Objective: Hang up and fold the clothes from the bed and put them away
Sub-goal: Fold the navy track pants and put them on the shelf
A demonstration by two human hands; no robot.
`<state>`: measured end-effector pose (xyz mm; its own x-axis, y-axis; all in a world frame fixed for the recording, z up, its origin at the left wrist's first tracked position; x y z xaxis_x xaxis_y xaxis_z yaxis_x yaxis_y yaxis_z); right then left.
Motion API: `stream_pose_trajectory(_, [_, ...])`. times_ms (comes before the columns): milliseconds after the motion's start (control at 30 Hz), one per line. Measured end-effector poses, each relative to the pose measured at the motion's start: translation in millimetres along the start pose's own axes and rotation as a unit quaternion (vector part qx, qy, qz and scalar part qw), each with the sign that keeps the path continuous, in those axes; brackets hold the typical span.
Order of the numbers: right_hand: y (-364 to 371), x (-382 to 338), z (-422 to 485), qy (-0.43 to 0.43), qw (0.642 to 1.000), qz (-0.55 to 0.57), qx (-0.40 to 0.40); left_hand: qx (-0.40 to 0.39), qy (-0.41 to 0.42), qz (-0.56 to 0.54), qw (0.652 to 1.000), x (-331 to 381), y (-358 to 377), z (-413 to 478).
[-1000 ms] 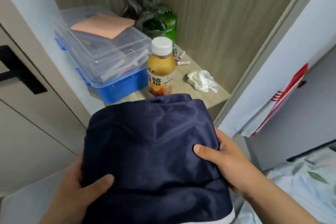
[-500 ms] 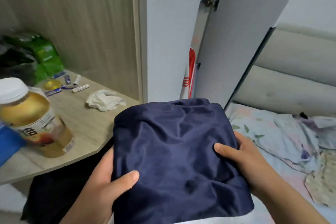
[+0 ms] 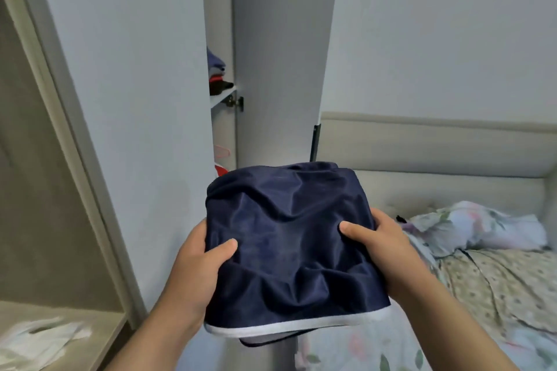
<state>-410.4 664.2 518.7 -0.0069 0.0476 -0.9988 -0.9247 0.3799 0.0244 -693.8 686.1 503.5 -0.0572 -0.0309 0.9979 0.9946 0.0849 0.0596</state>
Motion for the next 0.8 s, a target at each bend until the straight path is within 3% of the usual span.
stream_pose_trajectory(233, [29.7,-5.9,95.1,-0.015,0.999,0.038,0.022,0.069,0.064,0.039,0.995,24.0,24.7,95.6])
stream_pose_trajectory(800, [96.1,-47.2,358.5,-0.094,0.995,0.015,0.007,0.242,0.057,0.099,0.964,47.8,81.7,319.5])
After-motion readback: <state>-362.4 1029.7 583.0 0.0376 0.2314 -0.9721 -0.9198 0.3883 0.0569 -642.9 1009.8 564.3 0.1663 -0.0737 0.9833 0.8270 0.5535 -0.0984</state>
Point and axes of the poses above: each hand's wrist, its own z-axis towards the middle knuckle, its own y-axis out of the palm, x = y × z, the point moved 8 cm from there along z, towards the middle knuckle, and after that the axes turned 10 degrees about x, right-handed, at the moved point
